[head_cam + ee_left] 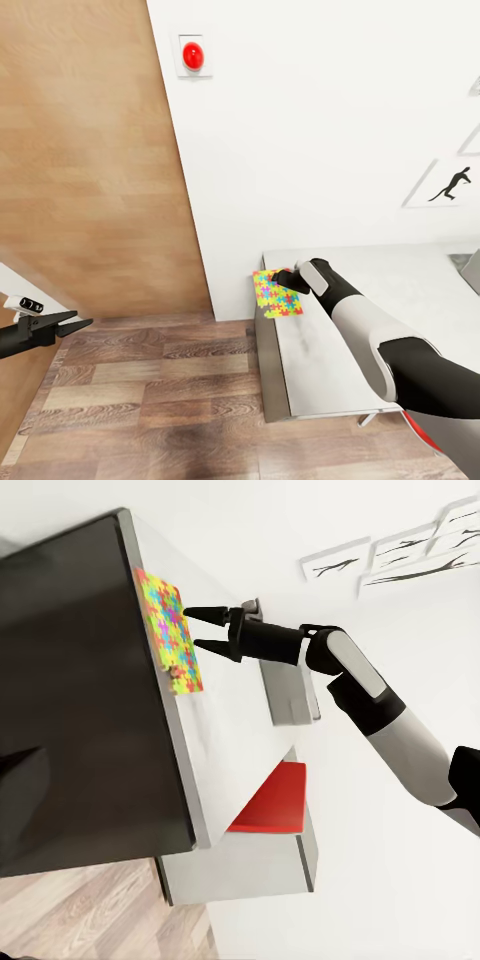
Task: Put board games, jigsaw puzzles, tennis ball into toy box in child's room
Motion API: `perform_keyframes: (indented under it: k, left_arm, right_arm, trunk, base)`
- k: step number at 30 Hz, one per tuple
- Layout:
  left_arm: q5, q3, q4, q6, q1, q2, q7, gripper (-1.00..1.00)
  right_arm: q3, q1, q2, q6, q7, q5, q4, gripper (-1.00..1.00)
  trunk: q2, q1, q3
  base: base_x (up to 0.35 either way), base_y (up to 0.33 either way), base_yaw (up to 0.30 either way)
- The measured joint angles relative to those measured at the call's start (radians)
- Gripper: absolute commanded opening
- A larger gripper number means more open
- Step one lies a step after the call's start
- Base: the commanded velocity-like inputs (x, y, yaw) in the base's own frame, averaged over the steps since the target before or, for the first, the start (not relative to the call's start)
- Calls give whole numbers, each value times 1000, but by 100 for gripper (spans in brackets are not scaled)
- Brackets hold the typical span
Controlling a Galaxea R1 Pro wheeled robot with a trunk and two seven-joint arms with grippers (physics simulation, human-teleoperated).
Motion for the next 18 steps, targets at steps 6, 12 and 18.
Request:
perform_keyframes:
  k: [6,12,18]
  left_arm:
    - [0,0,0,0,0,-2,0,100]
    - [0,0,0,0,0,-6,0,100]
    - [0,0,0,0,0,-7,0,100]
  right_arm:
    - [0,0,-1,0,-1,0,0,100]
    - [-1,0,-2,0,-1,0,-1,100]
    - [-2,0,-1,1,-1,-1,-40,100]
  trunk:
    - [0,0,9]
    - [0,0,18]
    - [0,0,28]
  base:
    - [0,0,0]
    - [0,0,0]
    - [0,0,0]
